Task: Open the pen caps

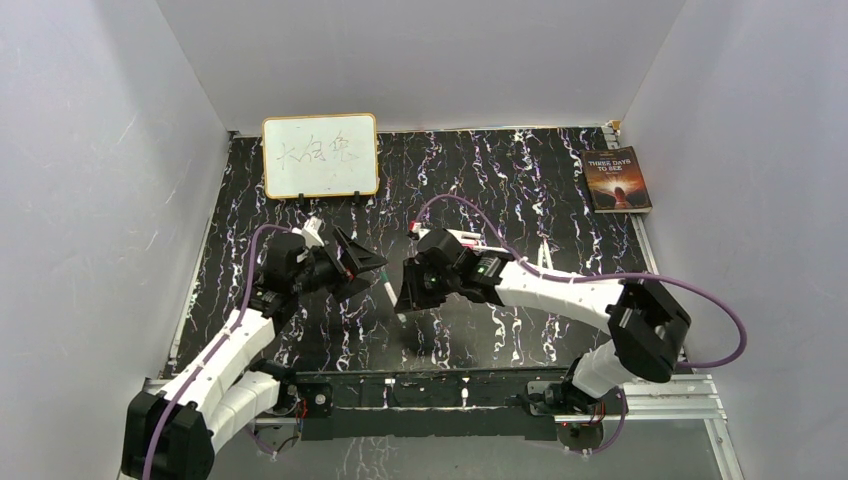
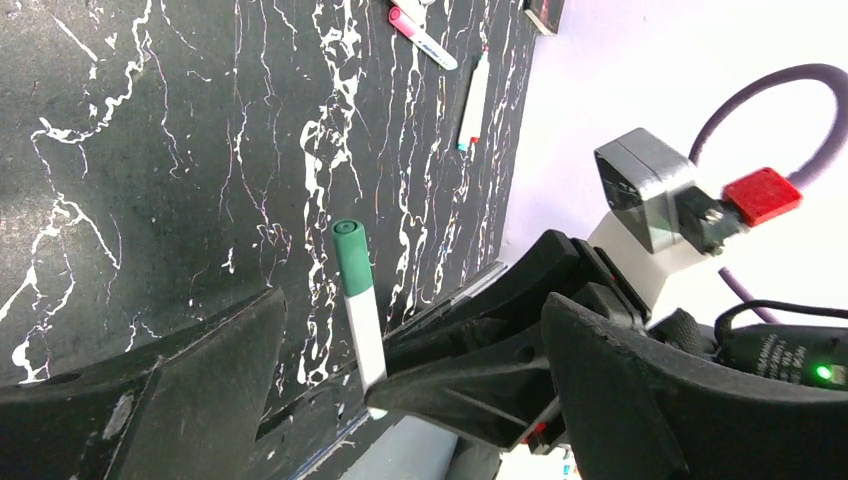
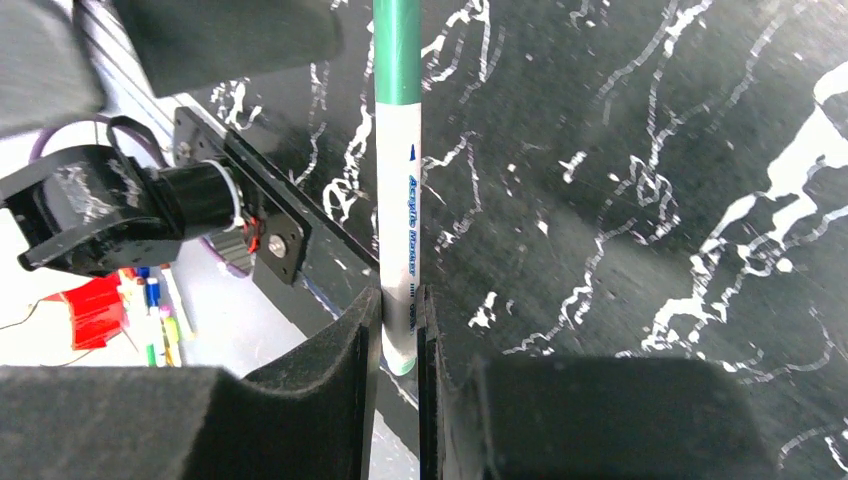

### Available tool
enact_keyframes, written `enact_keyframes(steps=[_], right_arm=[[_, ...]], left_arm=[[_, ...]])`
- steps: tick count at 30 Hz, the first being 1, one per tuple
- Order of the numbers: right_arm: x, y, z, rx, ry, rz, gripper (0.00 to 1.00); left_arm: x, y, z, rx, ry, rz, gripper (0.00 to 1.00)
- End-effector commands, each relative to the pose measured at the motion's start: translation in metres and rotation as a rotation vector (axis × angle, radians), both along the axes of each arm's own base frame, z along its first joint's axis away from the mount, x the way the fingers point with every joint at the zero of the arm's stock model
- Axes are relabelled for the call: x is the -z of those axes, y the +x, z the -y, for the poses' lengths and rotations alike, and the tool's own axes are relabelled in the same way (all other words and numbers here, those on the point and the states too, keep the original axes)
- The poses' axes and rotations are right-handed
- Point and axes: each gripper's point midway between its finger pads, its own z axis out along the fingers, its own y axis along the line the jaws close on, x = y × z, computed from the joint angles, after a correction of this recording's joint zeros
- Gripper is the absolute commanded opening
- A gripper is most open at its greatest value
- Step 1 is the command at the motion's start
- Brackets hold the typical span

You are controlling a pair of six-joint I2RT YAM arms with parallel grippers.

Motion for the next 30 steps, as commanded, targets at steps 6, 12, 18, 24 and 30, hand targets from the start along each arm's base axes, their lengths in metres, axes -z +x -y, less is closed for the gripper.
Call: enact_keyframes(steps=[6,12,18,24,30], right_arm=[[-0.049,0.008,-0.044,-0.038,0.152,0.075,0.13],[-0.051,0.006,-0.049,-0.047,0.156,0.077,0.13],[-0.048,0.003,-0.05,-0.044,0.154,0.073,0.13],[-0.049,0.003,-0.046,-0.031,0.154,0.078,0.13],[-0.047,0.0,-0.046,-0.031,0.156,0.075,0.13]], left_arm=[[0.001,0.001,0.005,0.023,-0.013,0.0,0.98],[0.005,0.001,0.008,0.04,-0.023,-0.012,0.85],[0.006,0.0,0.009,0.047,-0.024,-0.017,0.69],[0.008,-0.004,0.007,0.045,-0.014,-0.022,0.59],[0.012,-0.009,0.003,0.036,0.0,-0.037,0.48]])
